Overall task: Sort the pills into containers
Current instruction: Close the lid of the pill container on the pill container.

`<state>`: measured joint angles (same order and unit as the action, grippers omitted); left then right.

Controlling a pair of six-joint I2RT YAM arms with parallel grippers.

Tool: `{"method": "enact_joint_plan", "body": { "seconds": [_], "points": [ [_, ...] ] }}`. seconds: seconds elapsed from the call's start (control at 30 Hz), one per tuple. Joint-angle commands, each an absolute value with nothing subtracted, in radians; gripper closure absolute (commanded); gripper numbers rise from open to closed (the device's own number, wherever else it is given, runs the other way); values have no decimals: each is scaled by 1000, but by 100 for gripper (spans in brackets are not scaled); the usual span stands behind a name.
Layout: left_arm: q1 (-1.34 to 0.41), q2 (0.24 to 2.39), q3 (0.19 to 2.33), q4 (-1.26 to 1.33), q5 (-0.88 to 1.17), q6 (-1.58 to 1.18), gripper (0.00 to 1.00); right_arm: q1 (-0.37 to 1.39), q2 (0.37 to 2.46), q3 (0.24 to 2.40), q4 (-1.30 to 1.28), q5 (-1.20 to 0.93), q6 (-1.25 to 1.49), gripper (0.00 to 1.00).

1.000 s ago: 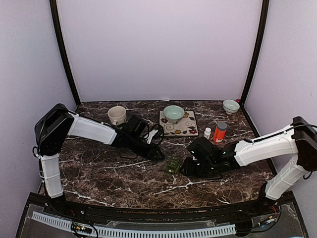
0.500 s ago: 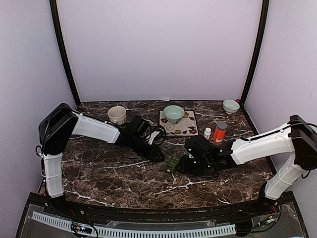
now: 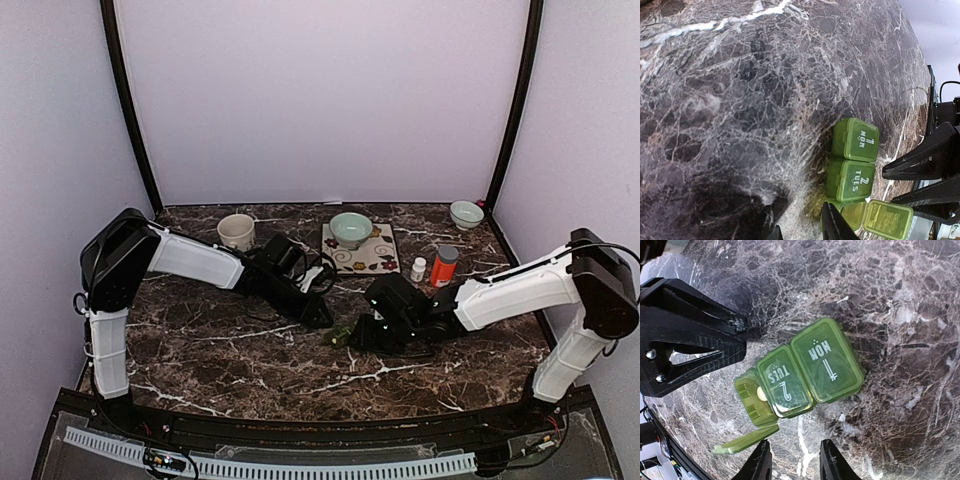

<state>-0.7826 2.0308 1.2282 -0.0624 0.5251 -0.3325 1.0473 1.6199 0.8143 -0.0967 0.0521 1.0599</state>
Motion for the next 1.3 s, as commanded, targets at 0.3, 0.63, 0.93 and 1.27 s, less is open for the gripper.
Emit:
{"method": "enact_joint_plan", "body": {
  "seconds": [0.3,0.63,0.93,1.27],
  "points": [
    [-788,2029,1241,-103,578,-321,71,1051,1667,847,-35,36,1092,66],
    [-795,2030,1229,-110,590,-316,75,1045,1675,861,-18,17,1094,66],
    [-806,2030,1221,-115,602,-318,78,1040,1669,849,-7,7,1105,66],
    [-832,2029,1202,-117,620,-326,81,1035,1661,823,7,2,1120,66]
  ]
}}
